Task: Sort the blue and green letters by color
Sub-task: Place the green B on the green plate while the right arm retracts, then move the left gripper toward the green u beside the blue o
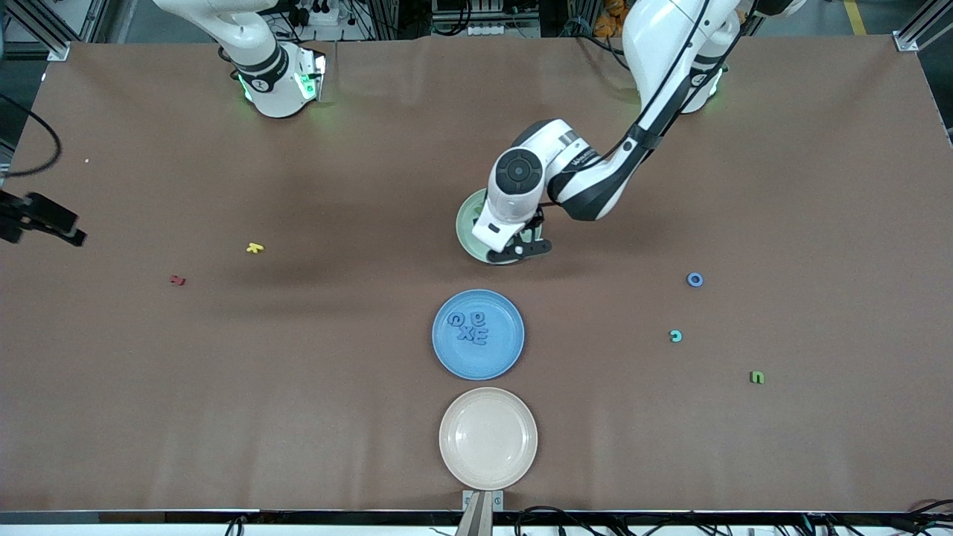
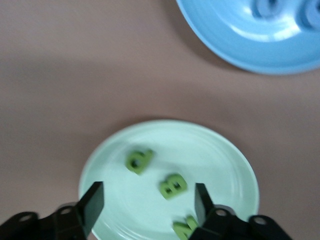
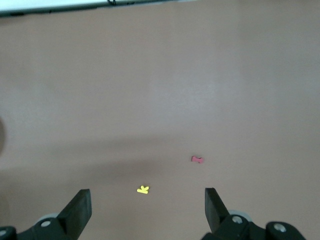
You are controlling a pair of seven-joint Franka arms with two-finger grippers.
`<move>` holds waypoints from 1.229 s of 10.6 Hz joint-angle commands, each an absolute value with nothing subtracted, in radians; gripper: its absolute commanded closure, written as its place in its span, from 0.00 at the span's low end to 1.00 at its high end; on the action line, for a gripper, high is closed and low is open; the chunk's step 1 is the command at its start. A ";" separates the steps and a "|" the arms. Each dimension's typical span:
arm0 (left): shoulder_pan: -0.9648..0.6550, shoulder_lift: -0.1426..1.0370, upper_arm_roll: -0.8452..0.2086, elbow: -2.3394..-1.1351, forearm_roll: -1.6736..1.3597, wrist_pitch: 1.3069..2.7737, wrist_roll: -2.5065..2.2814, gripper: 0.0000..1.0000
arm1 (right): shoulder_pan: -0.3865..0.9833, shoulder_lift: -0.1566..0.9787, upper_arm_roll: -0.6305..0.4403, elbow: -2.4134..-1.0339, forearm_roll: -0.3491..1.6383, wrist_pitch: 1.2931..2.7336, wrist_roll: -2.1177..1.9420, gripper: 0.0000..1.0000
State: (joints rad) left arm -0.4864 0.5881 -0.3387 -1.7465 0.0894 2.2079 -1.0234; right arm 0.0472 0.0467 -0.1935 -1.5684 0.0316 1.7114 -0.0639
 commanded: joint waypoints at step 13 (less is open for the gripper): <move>-0.072 0.528 -0.094 -1.706 0.135 2.124 -0.205 0.00 | 0.100 0.046 -0.172 -1.476 0.034 1.561 -0.048 0.00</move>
State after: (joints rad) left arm -0.0555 0.5081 -0.1894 -1.7220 0.1350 2.0874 -0.3301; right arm 0.1696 0.0420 -0.2395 -1.4785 0.0327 1.5470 -0.0552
